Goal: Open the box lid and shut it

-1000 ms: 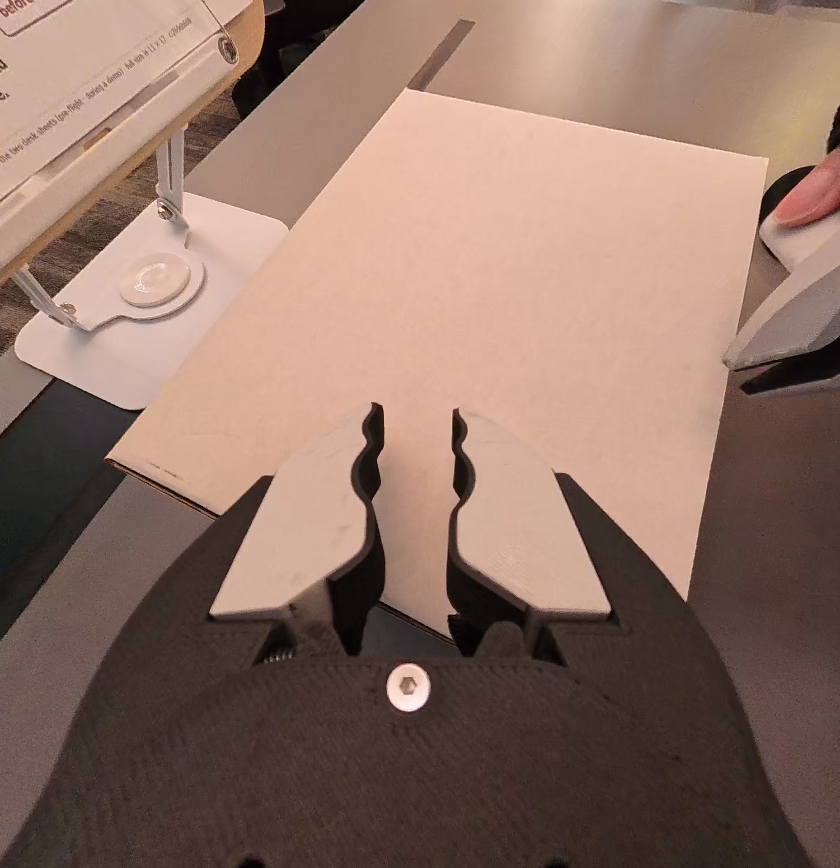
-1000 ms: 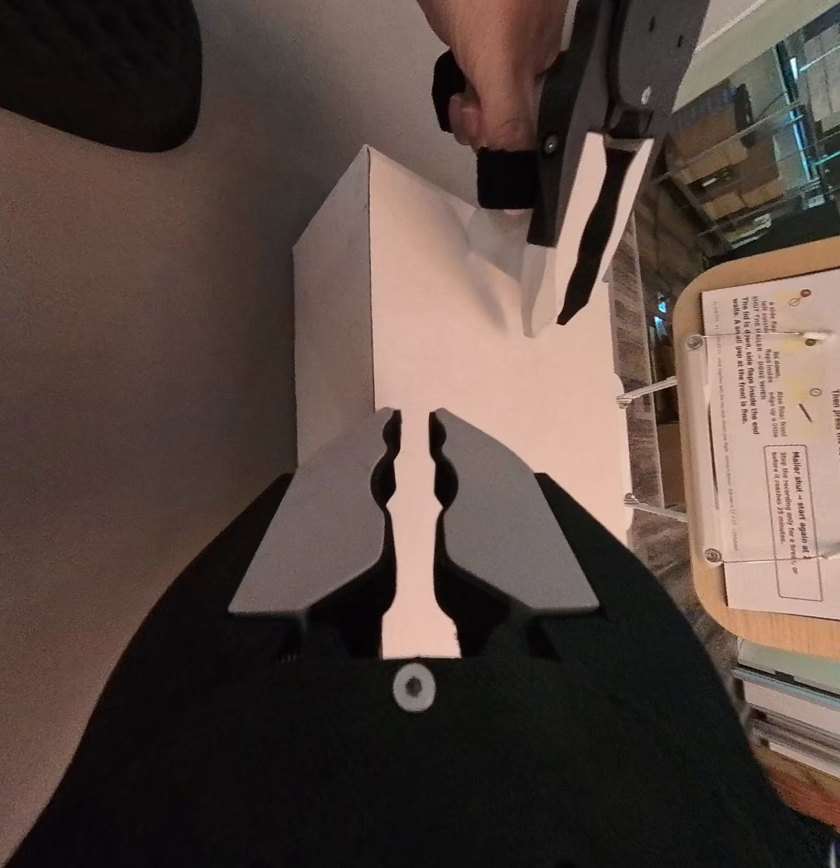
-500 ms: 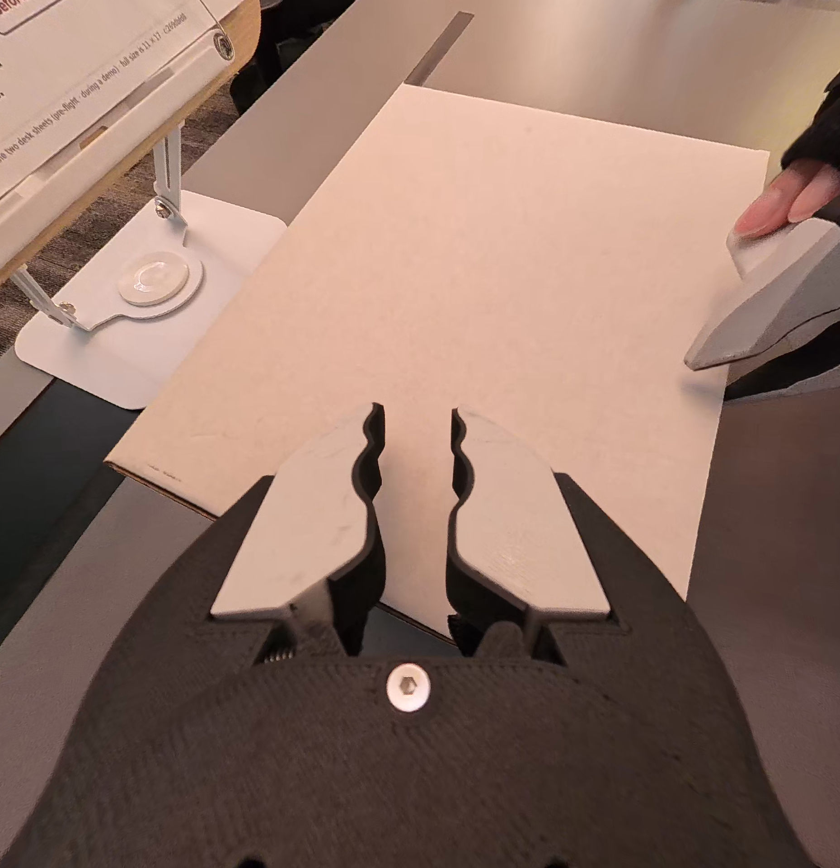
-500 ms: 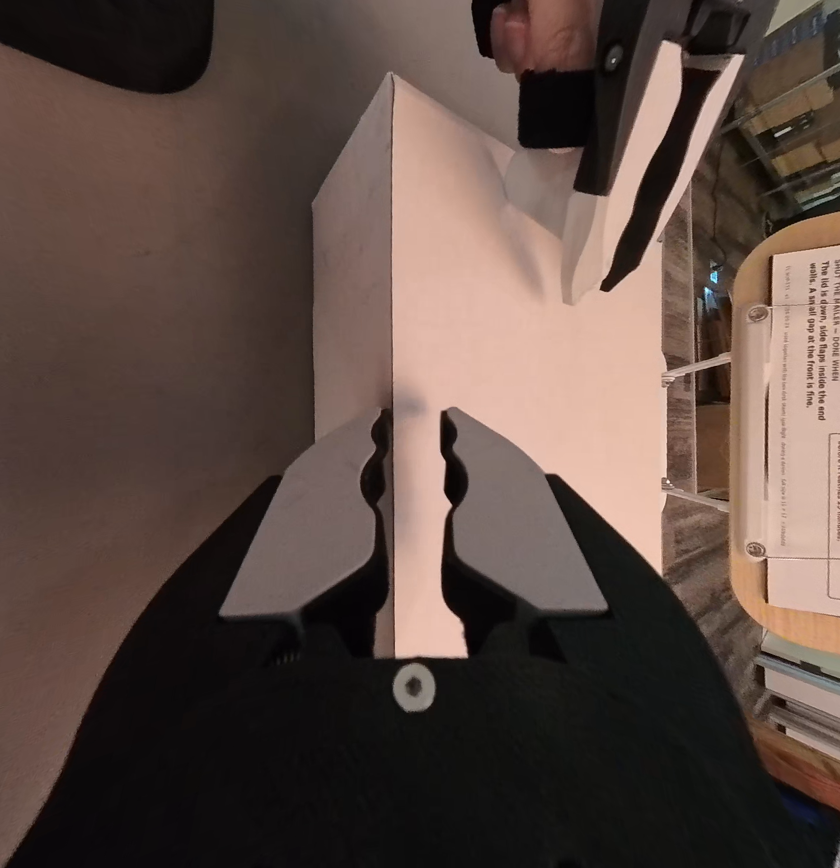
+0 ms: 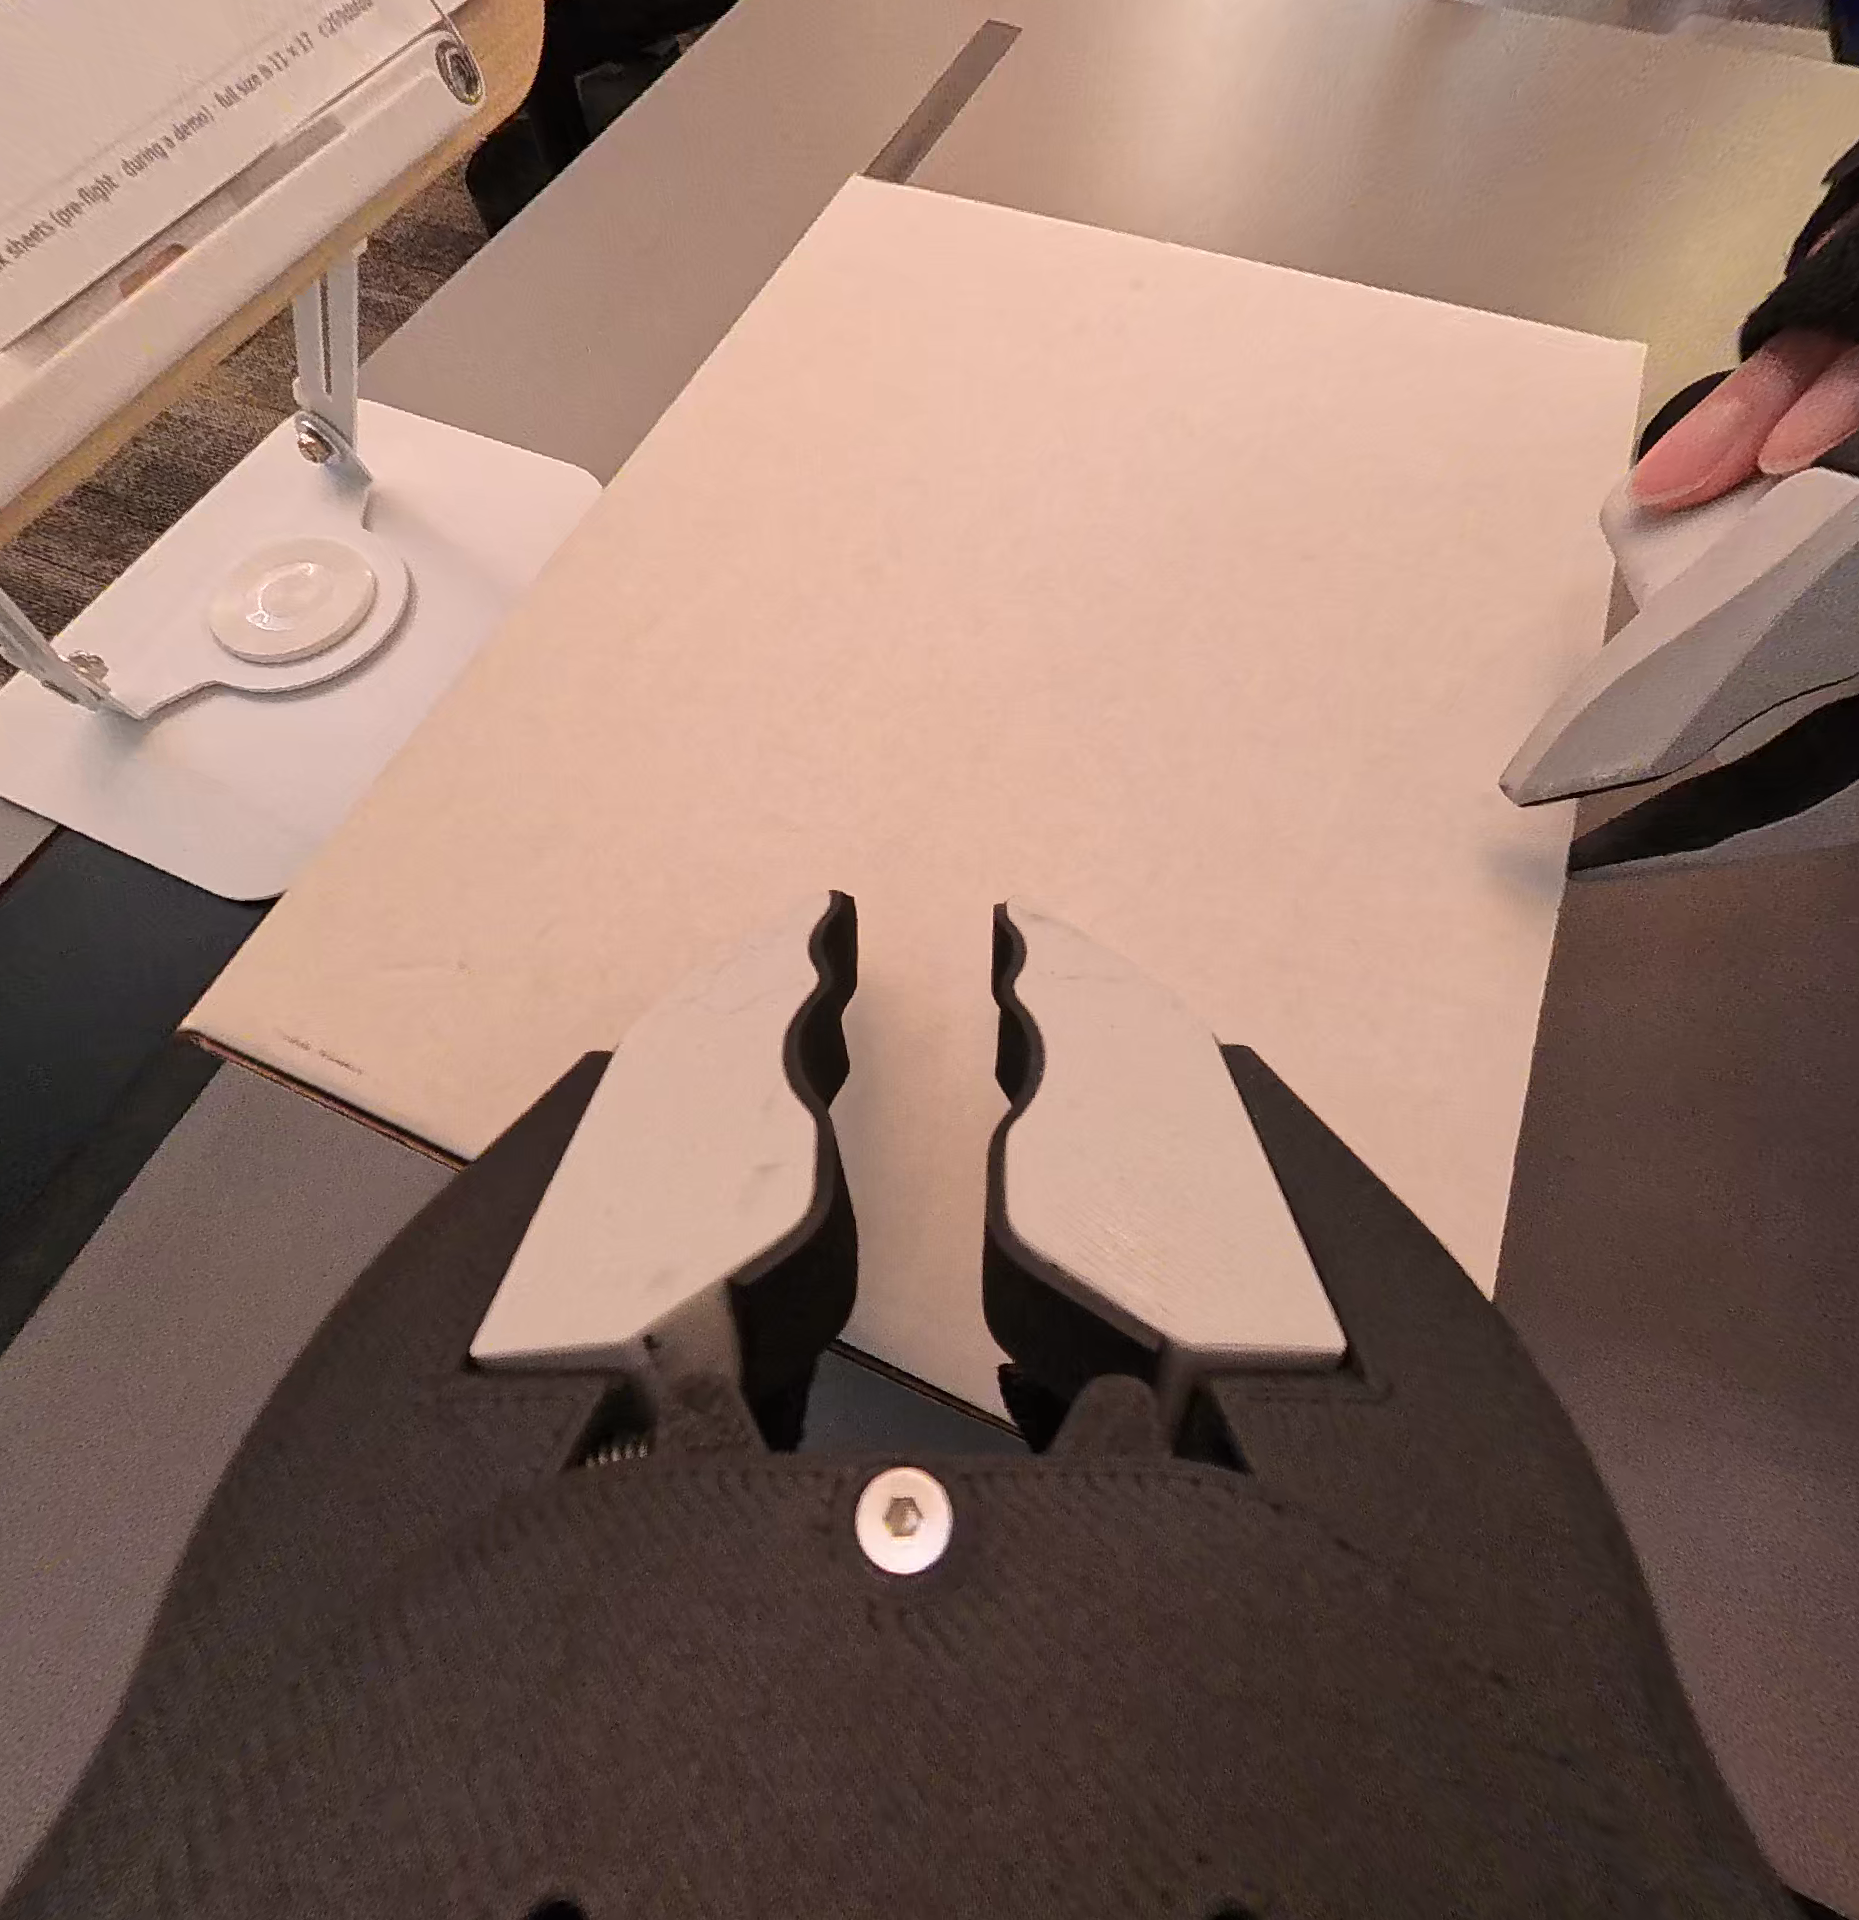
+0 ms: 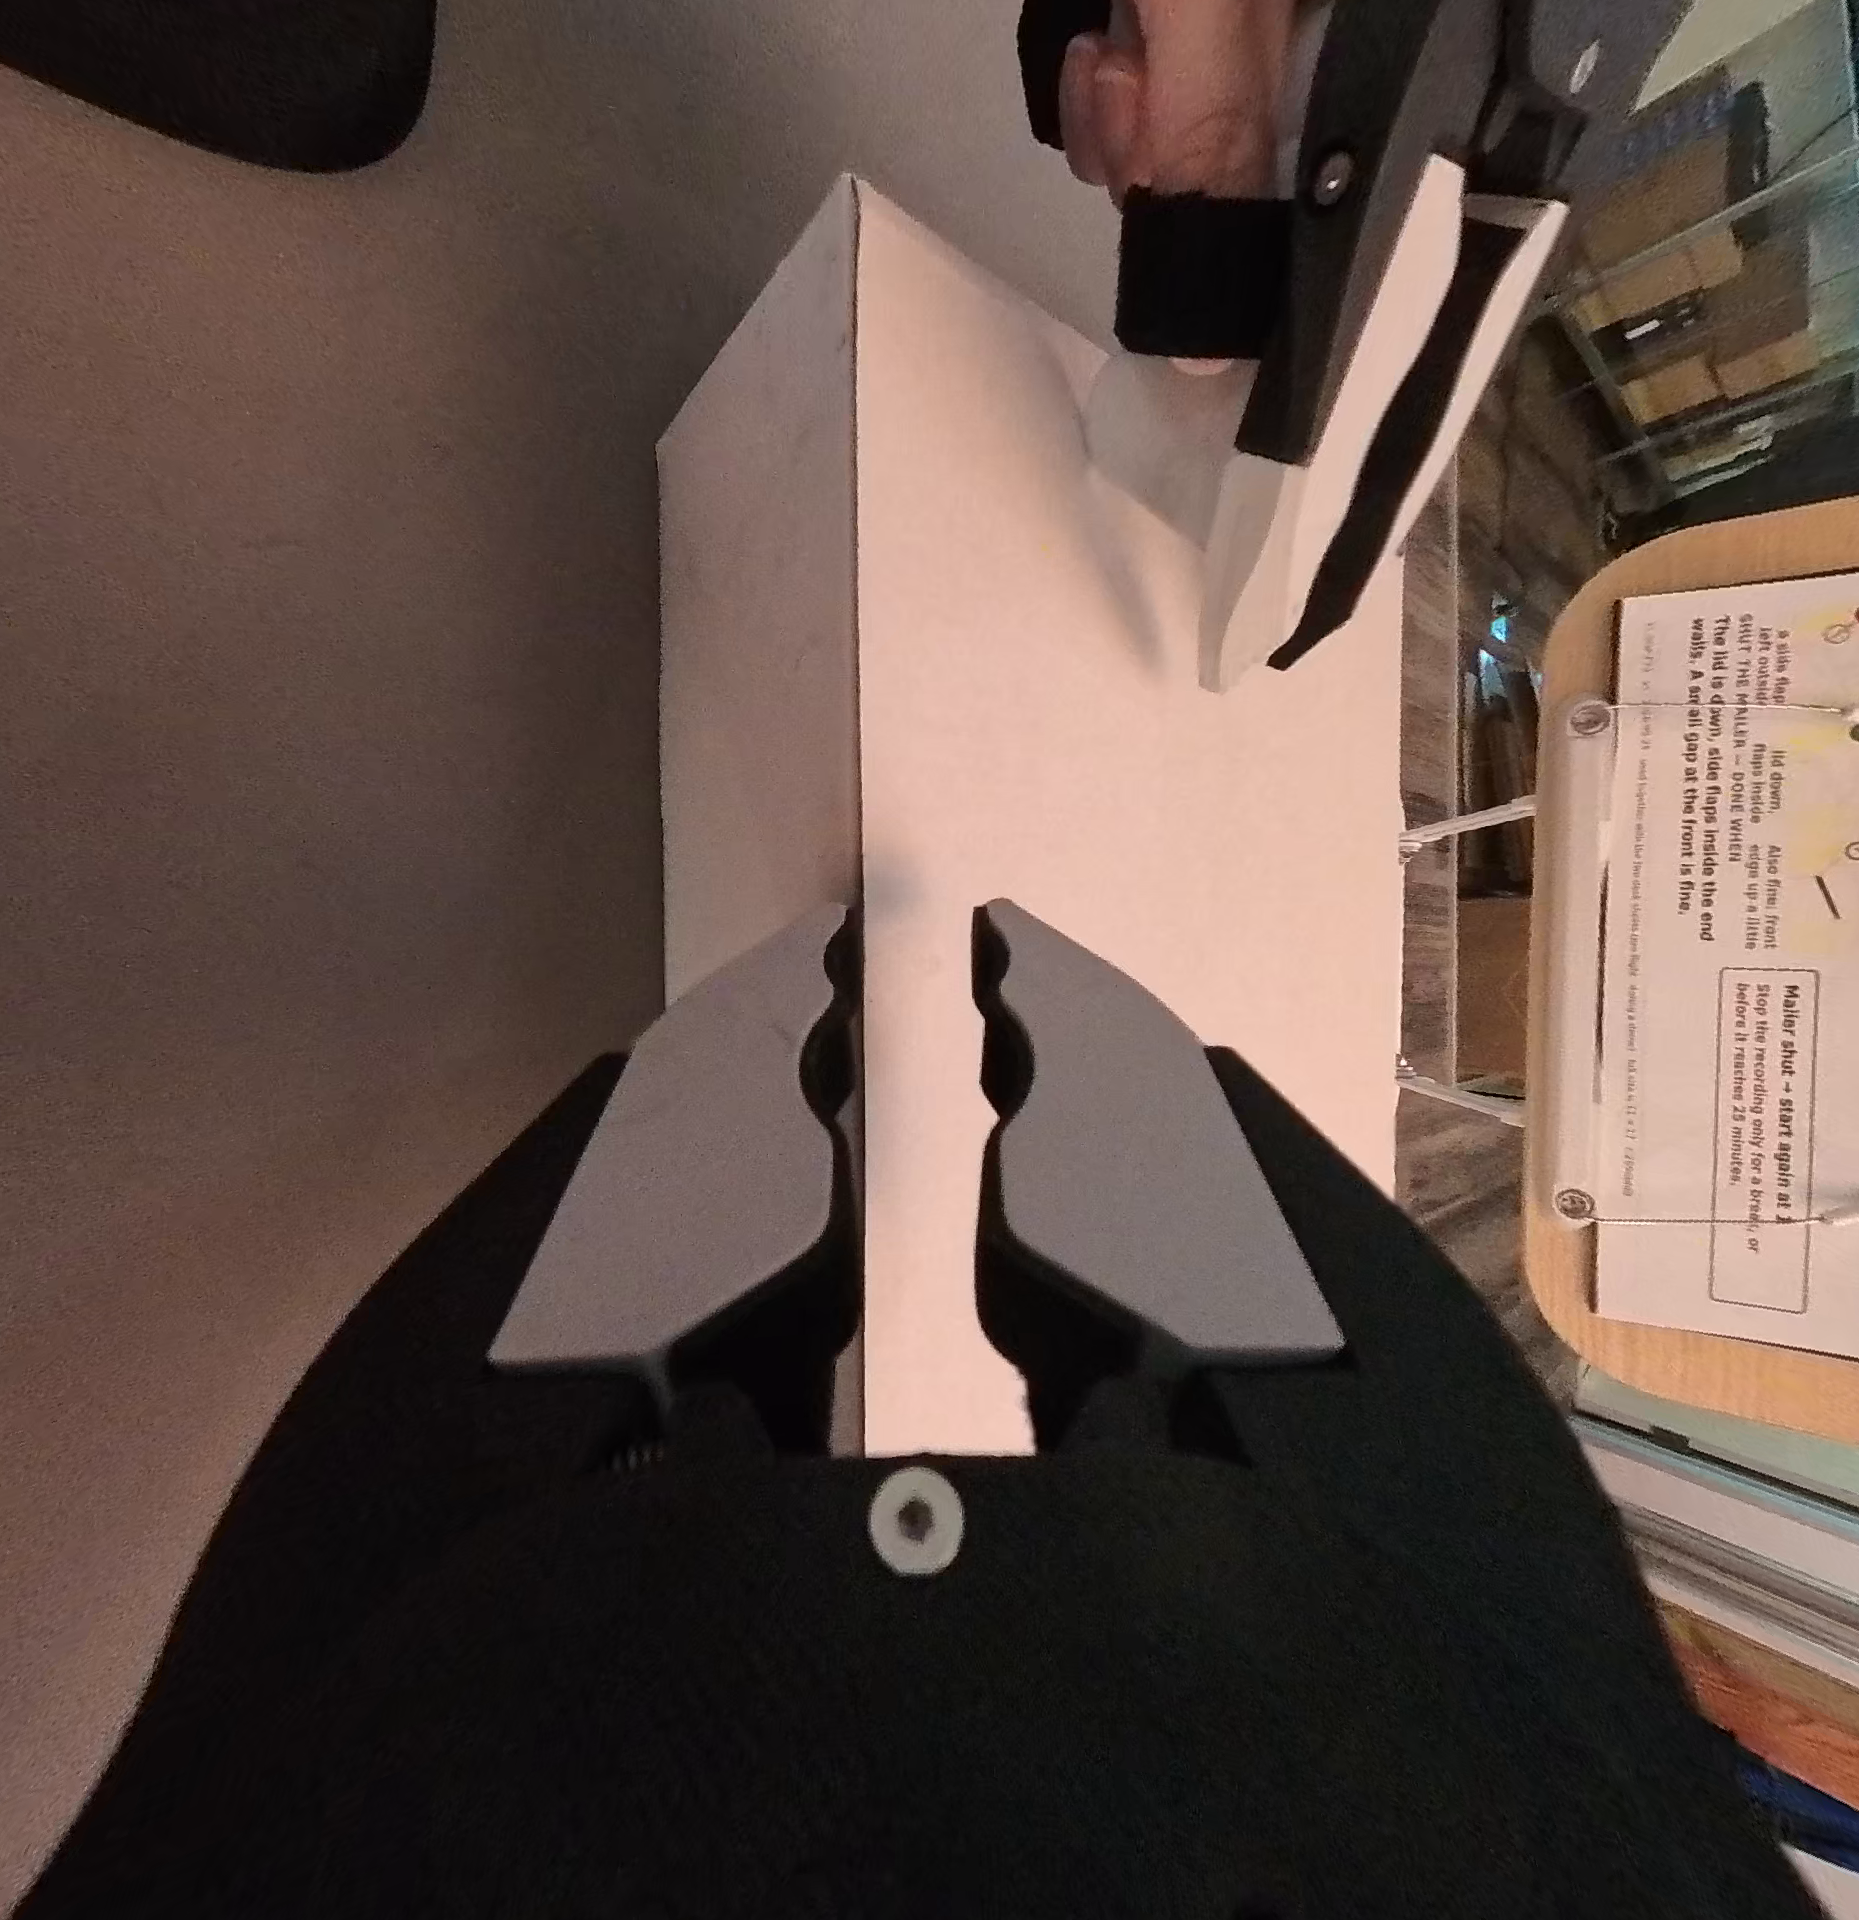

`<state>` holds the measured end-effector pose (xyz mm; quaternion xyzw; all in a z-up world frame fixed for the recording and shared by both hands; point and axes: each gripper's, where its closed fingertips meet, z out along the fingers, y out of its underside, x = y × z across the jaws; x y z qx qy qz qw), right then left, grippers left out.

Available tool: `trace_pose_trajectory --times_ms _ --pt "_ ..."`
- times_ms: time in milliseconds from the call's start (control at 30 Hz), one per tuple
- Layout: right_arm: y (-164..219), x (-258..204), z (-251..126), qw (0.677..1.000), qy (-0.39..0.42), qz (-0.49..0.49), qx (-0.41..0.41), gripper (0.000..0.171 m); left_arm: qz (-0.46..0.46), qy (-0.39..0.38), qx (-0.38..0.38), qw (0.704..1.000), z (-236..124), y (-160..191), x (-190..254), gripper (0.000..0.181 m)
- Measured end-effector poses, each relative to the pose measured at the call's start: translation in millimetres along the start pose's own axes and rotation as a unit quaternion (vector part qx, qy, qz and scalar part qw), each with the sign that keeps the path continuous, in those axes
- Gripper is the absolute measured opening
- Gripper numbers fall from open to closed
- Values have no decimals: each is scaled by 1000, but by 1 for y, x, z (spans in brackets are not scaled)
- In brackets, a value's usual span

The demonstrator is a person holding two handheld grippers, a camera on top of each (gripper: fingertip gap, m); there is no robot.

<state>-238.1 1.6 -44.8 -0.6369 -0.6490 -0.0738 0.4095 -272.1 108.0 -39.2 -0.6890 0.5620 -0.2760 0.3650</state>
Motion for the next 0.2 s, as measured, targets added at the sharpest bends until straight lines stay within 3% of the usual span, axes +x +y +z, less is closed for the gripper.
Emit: trace_pose_trajectory --times_ms 33,200 --pt "0 0 0 1000 3 -4 0 20 1 0 0 1000 0 0 0 24" --pt "-2 1 0 996 36 -79 10 17 -5 5 5 1000 0 0 -1 24"
